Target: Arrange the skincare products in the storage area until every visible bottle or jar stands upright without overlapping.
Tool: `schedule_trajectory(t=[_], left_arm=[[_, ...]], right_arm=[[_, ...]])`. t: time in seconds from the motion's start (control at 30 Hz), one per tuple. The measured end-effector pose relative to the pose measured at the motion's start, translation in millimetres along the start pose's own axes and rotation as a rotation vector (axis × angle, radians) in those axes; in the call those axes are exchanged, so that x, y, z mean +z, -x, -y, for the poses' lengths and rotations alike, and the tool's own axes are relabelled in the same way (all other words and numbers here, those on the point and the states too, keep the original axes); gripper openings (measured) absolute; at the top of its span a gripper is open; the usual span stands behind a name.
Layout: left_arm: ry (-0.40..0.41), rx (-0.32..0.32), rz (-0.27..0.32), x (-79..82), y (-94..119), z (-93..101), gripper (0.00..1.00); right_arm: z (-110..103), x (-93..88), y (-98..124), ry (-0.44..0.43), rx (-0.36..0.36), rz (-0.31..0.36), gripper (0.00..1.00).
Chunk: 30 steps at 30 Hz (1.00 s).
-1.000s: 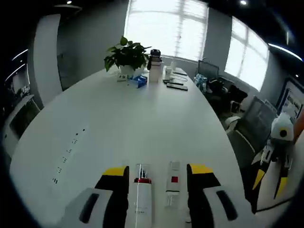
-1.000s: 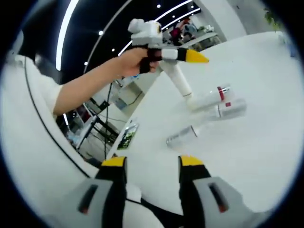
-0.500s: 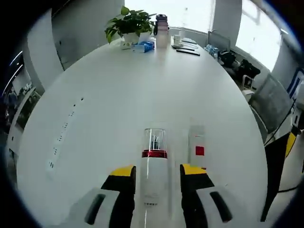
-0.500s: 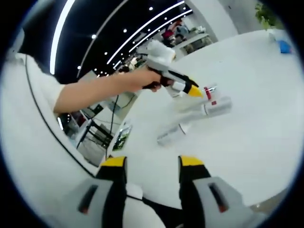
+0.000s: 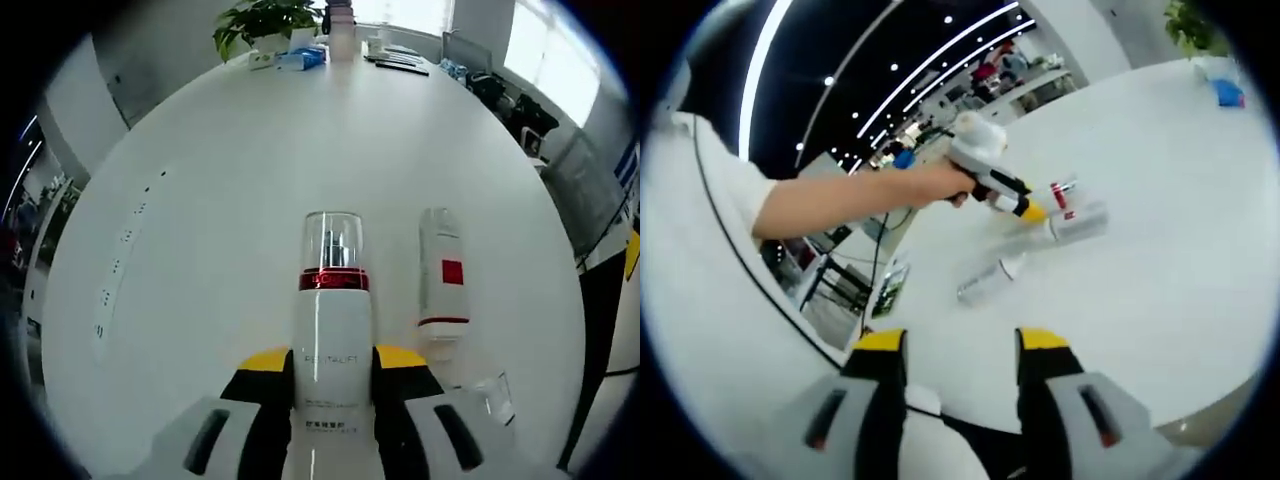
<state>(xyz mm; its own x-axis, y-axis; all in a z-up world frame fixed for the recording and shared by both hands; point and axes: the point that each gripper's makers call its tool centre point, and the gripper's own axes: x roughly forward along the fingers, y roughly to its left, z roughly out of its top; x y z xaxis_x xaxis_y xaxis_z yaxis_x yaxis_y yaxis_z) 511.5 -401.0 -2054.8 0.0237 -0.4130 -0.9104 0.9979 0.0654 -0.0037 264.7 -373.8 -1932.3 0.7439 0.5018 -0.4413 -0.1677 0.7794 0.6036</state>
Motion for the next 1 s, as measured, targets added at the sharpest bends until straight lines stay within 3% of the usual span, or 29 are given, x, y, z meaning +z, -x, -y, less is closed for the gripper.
schedule_trajectory(t=[1.0], left_arm=[[0.152,0.004,0.069,5.6,10,6.7,0.27]], right_arm=[[2,-8.5,13,-0.018,-0.019,0.016,0.41]])
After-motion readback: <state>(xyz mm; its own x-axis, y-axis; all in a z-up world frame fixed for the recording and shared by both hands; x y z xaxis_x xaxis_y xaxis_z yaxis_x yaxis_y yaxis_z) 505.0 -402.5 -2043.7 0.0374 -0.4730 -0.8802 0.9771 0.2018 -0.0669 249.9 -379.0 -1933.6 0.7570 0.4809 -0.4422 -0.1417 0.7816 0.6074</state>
